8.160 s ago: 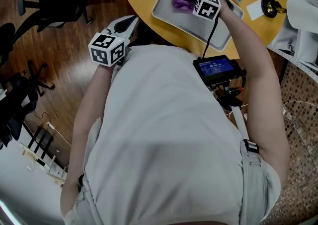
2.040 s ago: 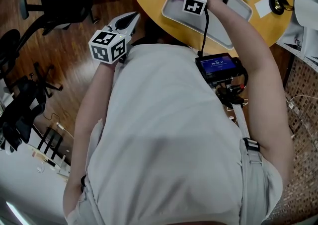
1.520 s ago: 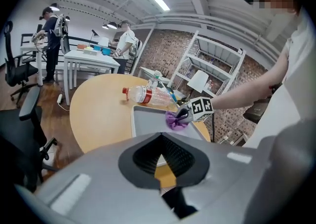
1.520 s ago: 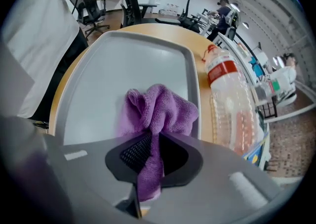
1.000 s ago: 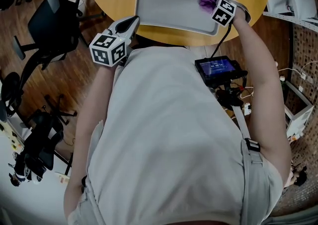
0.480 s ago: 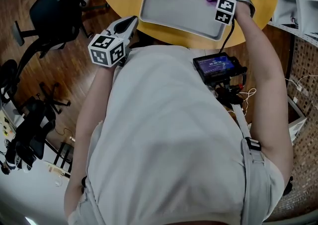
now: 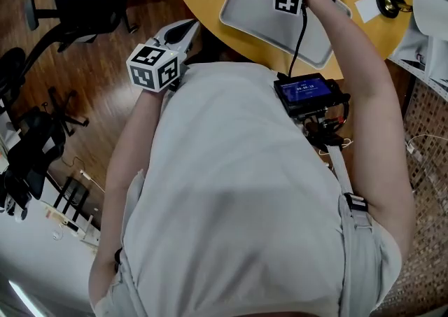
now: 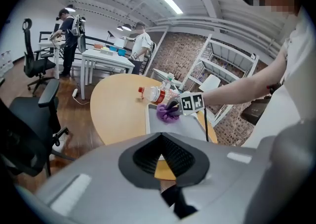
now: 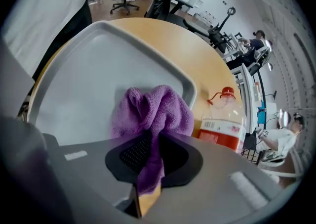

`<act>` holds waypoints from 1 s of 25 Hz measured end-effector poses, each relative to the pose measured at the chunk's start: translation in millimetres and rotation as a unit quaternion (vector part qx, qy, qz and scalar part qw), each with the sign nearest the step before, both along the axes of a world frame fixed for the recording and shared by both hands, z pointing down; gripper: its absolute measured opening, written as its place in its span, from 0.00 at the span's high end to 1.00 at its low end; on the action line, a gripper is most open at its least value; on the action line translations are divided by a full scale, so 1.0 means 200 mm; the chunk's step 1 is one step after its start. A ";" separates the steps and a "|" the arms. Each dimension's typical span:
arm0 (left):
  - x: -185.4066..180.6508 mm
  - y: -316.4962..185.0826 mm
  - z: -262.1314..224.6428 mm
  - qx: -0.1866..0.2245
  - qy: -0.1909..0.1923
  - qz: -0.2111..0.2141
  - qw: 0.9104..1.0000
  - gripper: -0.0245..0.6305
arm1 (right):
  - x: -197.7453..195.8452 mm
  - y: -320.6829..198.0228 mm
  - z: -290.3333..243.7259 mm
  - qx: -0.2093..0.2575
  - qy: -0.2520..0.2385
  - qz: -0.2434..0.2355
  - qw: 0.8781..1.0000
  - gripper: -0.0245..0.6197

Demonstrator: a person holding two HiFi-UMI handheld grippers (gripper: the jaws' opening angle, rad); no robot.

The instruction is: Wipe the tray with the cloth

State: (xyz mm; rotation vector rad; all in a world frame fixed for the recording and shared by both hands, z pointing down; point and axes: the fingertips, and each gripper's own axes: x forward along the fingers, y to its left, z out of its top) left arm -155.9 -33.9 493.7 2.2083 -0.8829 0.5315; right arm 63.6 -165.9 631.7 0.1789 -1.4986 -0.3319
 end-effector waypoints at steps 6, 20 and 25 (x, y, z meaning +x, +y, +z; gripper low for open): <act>-0.21 -0.01 0.03 -0.005 0.004 -0.041 0.999 0.96 | -0.37 -0.18 0.03 0.002 0.011 -0.007 1.000 0.89; -0.02 -0.04 0.00 0.015 0.020 0.029 0.999 0.96 | -0.19 0.03 -0.37 0.087 -0.157 0.045 0.983 0.89; 0.39 0.05 -0.16 0.040 0.036 0.111 0.992 0.96 | 0.41 0.31 -0.78 0.161 -0.178 0.148 0.959 0.89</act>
